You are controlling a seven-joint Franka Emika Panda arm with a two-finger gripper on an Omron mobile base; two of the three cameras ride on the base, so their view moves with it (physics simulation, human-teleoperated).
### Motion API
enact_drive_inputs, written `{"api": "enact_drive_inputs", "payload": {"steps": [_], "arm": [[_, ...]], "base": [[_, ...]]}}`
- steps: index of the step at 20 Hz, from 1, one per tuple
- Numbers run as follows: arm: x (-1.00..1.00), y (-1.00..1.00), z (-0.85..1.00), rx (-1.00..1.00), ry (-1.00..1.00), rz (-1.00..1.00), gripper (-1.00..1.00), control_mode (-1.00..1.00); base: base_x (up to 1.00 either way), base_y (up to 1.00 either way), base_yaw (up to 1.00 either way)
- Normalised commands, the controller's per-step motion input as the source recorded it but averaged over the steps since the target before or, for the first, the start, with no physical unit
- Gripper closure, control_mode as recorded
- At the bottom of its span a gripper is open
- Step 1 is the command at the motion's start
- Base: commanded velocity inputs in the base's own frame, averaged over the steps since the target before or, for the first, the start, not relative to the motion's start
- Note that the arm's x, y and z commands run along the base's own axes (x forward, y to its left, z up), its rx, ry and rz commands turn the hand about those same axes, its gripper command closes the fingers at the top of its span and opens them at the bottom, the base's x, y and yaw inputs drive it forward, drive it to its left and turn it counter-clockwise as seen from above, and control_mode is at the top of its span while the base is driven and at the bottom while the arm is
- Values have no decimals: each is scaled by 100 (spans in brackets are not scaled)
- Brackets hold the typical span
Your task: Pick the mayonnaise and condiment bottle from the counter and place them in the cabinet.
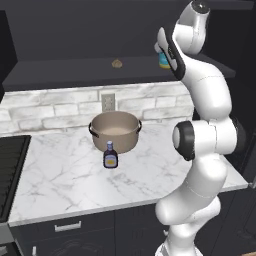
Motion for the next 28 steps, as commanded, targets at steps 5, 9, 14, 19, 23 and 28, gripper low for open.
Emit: {"api": "enact_drive_inputs", "payload": {"steps": [5,9,14,19,23,28], "arm": [[10,-6,-72,0,0,0,-100,-100],[11,-11,-82,0,0,0,-100,-100],[4,-10,-96,0,0,0,-100,-100],[16,-2,-100,0,0,0,-100,-100],[39,0,-93,0,0,0,-100,-100],[69,0,-55,2,0,1,-100,-100]], "base": [[0,0,0],[0,0,0],[0,0,0],[0,0,0],[0,0,0],[0,0,0]]}}
